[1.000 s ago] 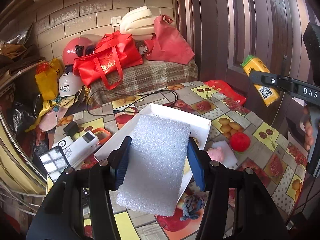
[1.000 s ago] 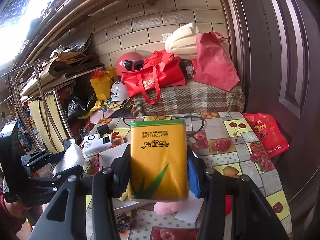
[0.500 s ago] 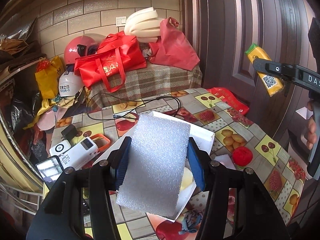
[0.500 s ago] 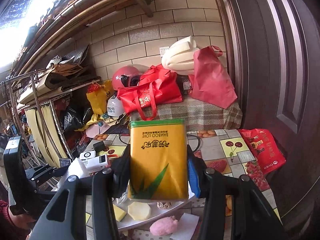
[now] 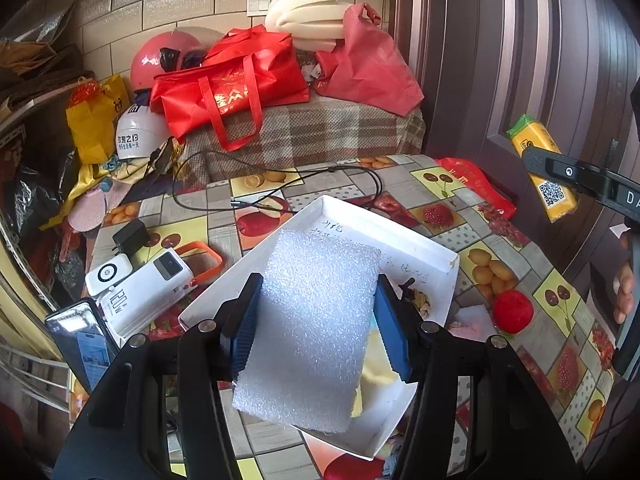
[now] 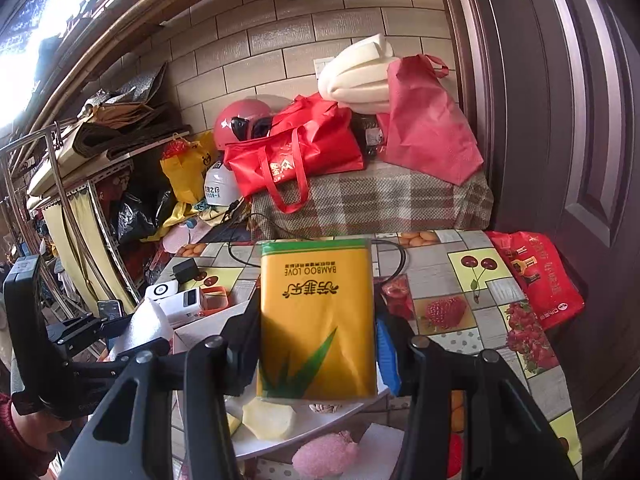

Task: Organize soft objects
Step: 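Carry the foam sheet with left tool over the tray while right tool carries the tissue pack, then open left tool to drop the foam sheet in the tray while right tool releases the tissue pack, then grip the dark knotted rope toy with right tool while left tool moves to the pink fluffy ball, then close left tool on the pink fluffy ball while right tool holds the rope toy, then carry the pink ball with left tool over the tray while right tool carries the rope toy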

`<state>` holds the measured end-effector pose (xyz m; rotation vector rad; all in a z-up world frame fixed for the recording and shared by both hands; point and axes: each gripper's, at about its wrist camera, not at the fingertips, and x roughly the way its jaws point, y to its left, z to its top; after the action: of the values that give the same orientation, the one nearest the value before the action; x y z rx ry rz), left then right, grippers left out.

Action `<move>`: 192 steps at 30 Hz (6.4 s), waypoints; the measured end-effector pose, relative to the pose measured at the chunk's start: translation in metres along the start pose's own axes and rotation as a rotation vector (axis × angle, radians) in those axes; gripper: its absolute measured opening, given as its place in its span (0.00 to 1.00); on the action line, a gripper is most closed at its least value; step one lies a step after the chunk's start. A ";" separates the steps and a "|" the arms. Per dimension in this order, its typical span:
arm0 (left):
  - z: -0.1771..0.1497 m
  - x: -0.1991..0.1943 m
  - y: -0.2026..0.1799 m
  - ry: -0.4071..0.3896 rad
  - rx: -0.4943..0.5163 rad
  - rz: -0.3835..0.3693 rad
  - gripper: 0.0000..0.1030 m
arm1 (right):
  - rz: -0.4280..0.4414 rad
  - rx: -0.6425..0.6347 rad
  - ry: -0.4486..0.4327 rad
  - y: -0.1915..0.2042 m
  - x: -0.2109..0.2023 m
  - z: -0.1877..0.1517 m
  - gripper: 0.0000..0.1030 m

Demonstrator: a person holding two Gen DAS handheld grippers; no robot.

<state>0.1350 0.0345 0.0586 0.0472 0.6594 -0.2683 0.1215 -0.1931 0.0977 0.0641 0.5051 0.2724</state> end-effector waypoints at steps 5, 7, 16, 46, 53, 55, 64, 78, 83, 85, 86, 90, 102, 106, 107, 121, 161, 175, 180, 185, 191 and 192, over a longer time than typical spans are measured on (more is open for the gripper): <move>-0.004 0.032 0.012 0.063 -0.059 -0.007 0.53 | 0.006 0.039 0.097 -0.010 0.042 -0.019 0.47; -0.007 0.045 0.018 0.086 -0.091 -0.011 0.53 | 0.022 0.067 0.147 -0.014 0.061 -0.030 0.47; -0.013 0.081 0.019 0.114 -0.141 -0.037 0.53 | 0.047 0.215 0.234 -0.034 0.117 -0.054 0.49; -0.049 0.007 0.031 0.002 -0.176 0.019 1.00 | 0.282 -0.109 0.277 0.044 0.036 -0.129 1.00; -0.095 -0.002 0.033 0.090 -0.203 0.048 1.00 | 0.261 -0.382 0.400 0.104 0.057 -0.190 0.99; -0.104 -0.005 0.032 0.107 -0.200 0.056 1.00 | 0.236 -0.376 0.422 0.108 0.068 -0.193 0.99; -0.119 -0.014 0.031 0.141 -0.223 0.058 1.00 | 0.231 -0.364 0.472 0.102 0.068 -0.207 0.33; -0.101 0.026 -0.088 0.188 0.101 -0.242 1.00 | -0.058 0.146 0.379 -0.070 -0.040 -0.206 0.29; -0.079 0.051 -0.141 0.150 0.180 -0.298 1.00 | -0.131 0.212 0.333 -0.096 -0.075 -0.210 0.29; -0.070 0.063 -0.157 0.144 0.198 -0.323 1.00 | -0.146 0.227 0.326 -0.102 -0.085 -0.212 0.29; -0.066 0.069 -0.165 0.139 0.213 -0.328 1.00 | -0.153 0.234 0.324 -0.105 -0.088 -0.212 0.29; -0.055 0.099 -0.189 0.149 0.278 -0.300 1.00 | -0.177 0.265 0.316 -0.116 -0.103 -0.216 0.29; -0.103 0.083 -0.200 0.315 0.295 -0.453 0.99 | -0.161 0.309 0.271 -0.126 -0.105 -0.204 0.29; -0.124 0.032 -0.205 0.276 0.348 -0.519 0.99 | -0.128 0.289 0.251 -0.119 -0.098 -0.195 0.30; -0.124 0.021 -0.203 0.240 0.355 -0.511 0.99 | -0.120 0.284 0.247 -0.117 -0.097 -0.193 0.30; -0.070 0.078 -0.177 0.151 0.411 -0.278 1.00 | -0.106 0.286 0.232 -0.117 -0.104 -0.191 0.30; -0.024 -0.042 -0.080 0.014 0.119 -0.156 0.54 | -0.012 0.145 -0.022 -0.071 -0.100 -0.072 0.30; 0.036 -0.084 0.013 -0.132 -0.028 -0.016 0.54 | 0.084 0.048 -0.165 -0.020 -0.085 0.016 0.29; 0.054 -0.077 0.030 -0.146 -0.069 0.032 0.54 | 0.112 0.068 -0.162 -0.016 -0.069 0.023 0.29; 0.042 -0.036 0.020 -0.064 -0.026 0.064 0.54 | 0.141 0.081 -0.079 -0.008 -0.032 0.013 0.29; 0.029 0.003 0.012 0.003 -0.013 0.058 0.54 | 0.189 0.075 0.017 0.008 0.015 -0.001 0.29; 0.027 0.010 0.012 0.014 -0.012 0.058 0.54 | 0.198 0.075 0.031 0.011 0.023 -0.003 0.29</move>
<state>0.1619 0.0405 0.0735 0.0566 0.6729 -0.2083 0.1365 -0.1761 0.0860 0.1836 0.5410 0.4488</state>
